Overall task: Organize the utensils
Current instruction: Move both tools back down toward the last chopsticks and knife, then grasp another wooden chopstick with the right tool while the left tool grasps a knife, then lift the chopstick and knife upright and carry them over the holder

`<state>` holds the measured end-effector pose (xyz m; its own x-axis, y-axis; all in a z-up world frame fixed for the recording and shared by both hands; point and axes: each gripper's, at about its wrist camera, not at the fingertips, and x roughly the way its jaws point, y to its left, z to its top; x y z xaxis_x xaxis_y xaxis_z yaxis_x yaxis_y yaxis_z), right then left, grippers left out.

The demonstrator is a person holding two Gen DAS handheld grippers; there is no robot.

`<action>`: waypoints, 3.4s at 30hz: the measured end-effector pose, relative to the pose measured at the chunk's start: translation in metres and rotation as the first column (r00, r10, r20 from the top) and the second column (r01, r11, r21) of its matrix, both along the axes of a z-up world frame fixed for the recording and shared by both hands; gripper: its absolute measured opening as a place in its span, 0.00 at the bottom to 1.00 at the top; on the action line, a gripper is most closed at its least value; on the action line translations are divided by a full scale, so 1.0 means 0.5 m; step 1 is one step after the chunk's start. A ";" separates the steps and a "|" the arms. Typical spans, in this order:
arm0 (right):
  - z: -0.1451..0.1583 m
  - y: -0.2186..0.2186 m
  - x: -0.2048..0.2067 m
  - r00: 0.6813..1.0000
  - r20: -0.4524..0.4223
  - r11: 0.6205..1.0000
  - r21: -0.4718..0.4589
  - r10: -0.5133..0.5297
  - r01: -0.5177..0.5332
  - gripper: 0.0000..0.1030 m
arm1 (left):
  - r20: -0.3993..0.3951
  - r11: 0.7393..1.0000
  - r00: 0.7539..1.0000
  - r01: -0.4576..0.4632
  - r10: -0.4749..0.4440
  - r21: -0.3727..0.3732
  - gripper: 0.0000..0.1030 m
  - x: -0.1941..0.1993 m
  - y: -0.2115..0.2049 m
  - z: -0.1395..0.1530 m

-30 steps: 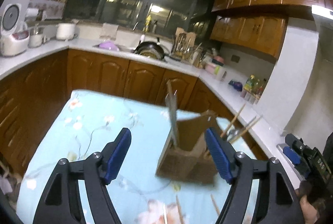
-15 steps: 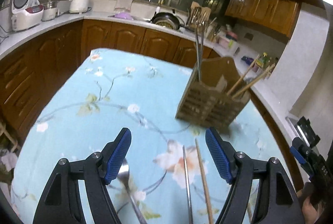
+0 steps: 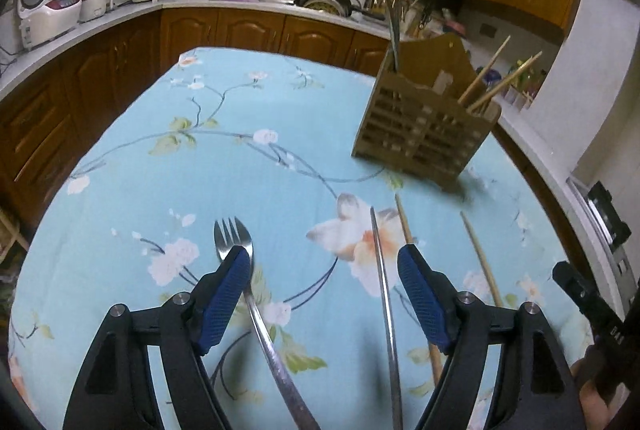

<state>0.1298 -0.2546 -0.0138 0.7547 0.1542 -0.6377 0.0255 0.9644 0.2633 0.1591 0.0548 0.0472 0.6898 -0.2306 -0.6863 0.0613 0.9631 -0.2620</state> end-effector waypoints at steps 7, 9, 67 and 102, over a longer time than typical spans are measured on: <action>-0.011 -0.004 0.007 1.000 -0.025 1.000 0.000 -0.004 0.004 0.90 | -0.033 1.000 0.999 0.019 -0.019 0.024 0.74 0.017 -0.016 -0.021; -0.015 -0.003 0.011 0.999 -0.035 1.000 0.003 0.001 -0.001 0.90 | -0.046 0.999 0.999 0.024 -0.022 0.030 0.74 0.029 -0.022 -0.028; -0.026 0.048 0.194 0.971 -0.184 0.985 -0.050 0.155 -0.166 0.05 | -0.101 0.978 0.973 0.207 -0.205 0.004 0.02 0.200 -0.107 -0.042; 0.258 0.031 0.075 0.976 0.175 0.992 -0.026 0.130 -0.127 0.05 | 0.199 0.978 0.964 0.194 -0.177 -0.073 0.02 0.011 0.016 0.183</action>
<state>0.1673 -0.2393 0.1151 0.8299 0.2491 -0.4993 -0.1447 0.9603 0.2386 0.1645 0.0631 0.1387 0.7445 -0.4226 -0.5168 0.2939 0.9026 -0.3147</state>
